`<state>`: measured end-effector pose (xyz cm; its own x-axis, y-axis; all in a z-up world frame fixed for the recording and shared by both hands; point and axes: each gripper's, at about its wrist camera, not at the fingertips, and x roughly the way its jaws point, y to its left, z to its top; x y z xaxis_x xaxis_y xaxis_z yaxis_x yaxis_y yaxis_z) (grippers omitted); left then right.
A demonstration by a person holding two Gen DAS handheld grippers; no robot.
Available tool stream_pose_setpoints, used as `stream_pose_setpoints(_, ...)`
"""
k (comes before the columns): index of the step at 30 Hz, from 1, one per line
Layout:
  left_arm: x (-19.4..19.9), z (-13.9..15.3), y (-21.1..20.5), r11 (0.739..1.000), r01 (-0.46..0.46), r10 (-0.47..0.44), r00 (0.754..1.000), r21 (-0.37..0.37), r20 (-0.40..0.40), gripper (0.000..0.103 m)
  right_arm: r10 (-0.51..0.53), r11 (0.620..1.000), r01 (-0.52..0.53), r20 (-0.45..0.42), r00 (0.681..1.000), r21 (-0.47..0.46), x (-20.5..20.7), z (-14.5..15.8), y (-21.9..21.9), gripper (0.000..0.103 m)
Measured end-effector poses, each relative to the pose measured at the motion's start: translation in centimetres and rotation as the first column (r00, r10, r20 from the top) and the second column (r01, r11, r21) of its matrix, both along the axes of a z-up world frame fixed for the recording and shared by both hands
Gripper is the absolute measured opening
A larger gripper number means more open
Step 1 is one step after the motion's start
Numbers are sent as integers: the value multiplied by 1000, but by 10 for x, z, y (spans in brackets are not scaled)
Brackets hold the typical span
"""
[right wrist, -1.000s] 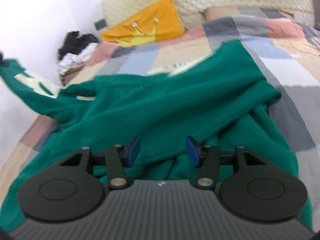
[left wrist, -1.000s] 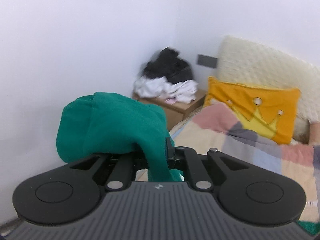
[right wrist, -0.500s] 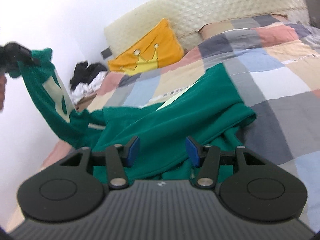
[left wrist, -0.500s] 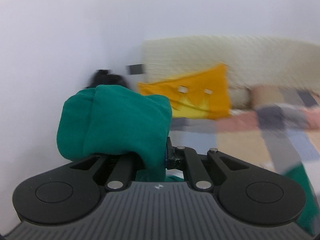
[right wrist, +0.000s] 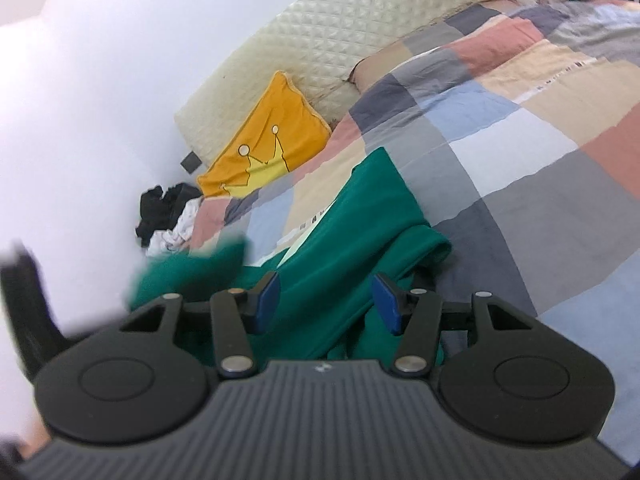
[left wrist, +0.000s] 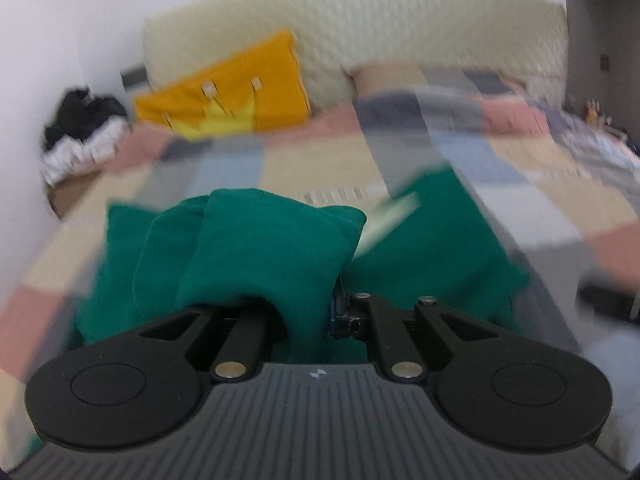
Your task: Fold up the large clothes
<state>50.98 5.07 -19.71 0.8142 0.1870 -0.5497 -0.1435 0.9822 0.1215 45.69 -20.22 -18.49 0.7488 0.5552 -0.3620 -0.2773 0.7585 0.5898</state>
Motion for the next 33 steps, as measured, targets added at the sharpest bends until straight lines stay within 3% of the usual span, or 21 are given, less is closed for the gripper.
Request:
stream_pose_setpoints(5, 3, -51, -4, 1000, 2, -4, 998, -30, -67, 11, -7, 1000, 7, 0, 1000, 6, 2, -1, -7, 55)
stream_pose_setpoints(9, -7, -52, -1, 999, 18, -20, 997, -39, -74, 17, -2, 1000, 2, -8, 1000, 19, 4, -3, -7, 55)
stream_pose_setpoints(10, -9, -50, 3, 998, 21, -26, 997, -64, -76, 24, 3, 1000, -3, -4, 1000, 17, 4, -2, -5, 55)
stream_pose_setpoints(12, -10, -43, 8, 991, 41, -53, 995, -128, -85, 50, 13, 1000, -13, 11, 1000, 8, 2, -1, -2, 55)
stream_pose_setpoints(13, -15, -39, 9, 986, 57, -71, 994, -154, -88, 68, 19, 1000, -19, 18, 1000, 1, 2, -1, 0, 55)
stream_pose_setpoints(14, -21, -32, 9, 986, 60, -73, 994, -155, -82, 73, 24, 1000, -24, 21, 1000, -5, 1, -1, 1, 55)
stream_pose_setpoints(21, -73, 3, 16, 976, 67, -79, 996, -208, -50, 81, 41, 998, -38, 55, 998, -54, -8, 0, 10, 55)
stream_pose_setpoints(25, -103, 21, 26, 987, 38, -40, 999, -159, -13, 86, 64, 993, -56, 83, 995, -103, -17, 1, 22, 55)
stream_pose_setpoints(29, -122, 25, 39, 992, 14, -12, 1000, -123, 15, 87, 124, 982, -108, 102, 987, -152, -29, -1, 41, 55)
stream_pose_setpoints(33, -130, 20, 64, 988, -38, 41, 999, -150, 16, 87, 202, 956, -166, 135, 970, -240, -45, -3, 68, 55)
